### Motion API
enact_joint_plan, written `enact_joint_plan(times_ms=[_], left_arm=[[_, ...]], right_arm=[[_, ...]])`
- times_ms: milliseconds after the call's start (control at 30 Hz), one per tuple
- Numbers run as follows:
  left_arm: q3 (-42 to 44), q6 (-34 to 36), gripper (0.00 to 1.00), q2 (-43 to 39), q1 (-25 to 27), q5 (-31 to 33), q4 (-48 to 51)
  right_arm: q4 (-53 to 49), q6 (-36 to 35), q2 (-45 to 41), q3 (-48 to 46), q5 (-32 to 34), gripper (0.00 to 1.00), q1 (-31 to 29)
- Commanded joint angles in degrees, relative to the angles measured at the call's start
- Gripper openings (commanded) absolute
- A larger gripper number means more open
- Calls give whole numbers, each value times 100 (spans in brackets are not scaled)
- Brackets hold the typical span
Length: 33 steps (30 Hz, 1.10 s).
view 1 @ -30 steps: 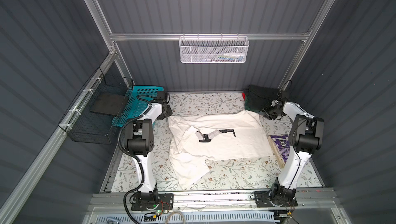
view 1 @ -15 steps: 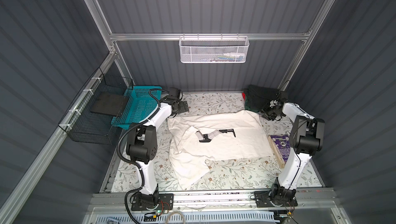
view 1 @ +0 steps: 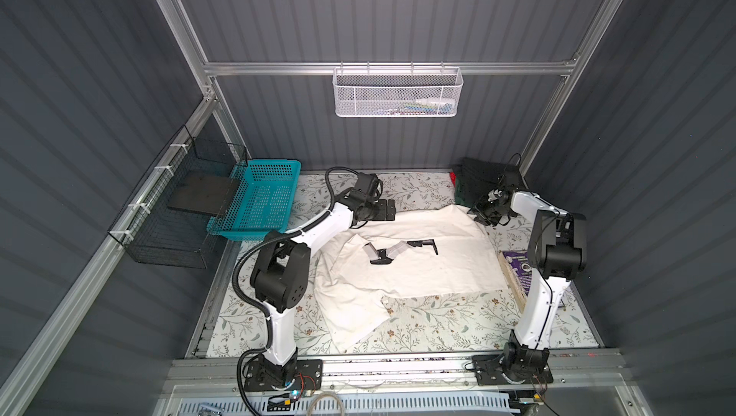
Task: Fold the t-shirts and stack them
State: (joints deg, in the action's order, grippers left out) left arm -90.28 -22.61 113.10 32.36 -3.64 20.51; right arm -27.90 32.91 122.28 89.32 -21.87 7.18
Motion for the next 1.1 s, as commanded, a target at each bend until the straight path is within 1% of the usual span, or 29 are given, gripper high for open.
enact_joint_plan(times_ms=[0,100,133,267,433,500,567,667,700,767,800,833,867,900,1000,1033,1067], left_arm=[[-478,240,97,333,203,-362,121],[-672,296,97,593,338,-404,184],[-688,291,96,662,365,-422,155],[-635,363,95,867,401,-488,0],[-592,546,95,1059,403,-379,-61],[-593,583,95,1154,403,-334,-82],[-645,600,94,1267,403,-326,-58],[-652,634,94,1417,402,-281,-73],[-655,665,93,1477,411,-171,-51],[-716,705,90,1620,411,7,83],[-754,738,83,1711,404,54,134],[-800,772,67,1804,411,92,221],[-831,776,59,1880,412,149,298],[-870,790,54,1953,412,184,357],[-977,814,44,2137,414,401,563],[-1032,827,41,2201,410,489,643],[-1063,836,41,2258,419,547,707]], right_arm=[[-71,29,142,250,99,37,-24],[-53,6,220,314,190,36,-24],[-41,13,252,329,196,34,-24],[195,70,279,298,194,23,-25],[404,116,339,374,5,5,-24],[337,67,356,448,126,0,-28],[292,-14,356,506,175,0,-20],[235,-21,332,567,-6,0,37],[199,19,295,567,-19,0,75],[186,58,237,536,-19,0,130],[188,63,214,530,-35,0,158],[172,84,200,537,-83,0,194],[167,108,192,544,-160,0,221],[179,141,183,544,-253,0,257],[184,203,152,573,-386,0,341],[168,210,138,607,-410,0,355],[157,216,148,635,-447,0,374]])
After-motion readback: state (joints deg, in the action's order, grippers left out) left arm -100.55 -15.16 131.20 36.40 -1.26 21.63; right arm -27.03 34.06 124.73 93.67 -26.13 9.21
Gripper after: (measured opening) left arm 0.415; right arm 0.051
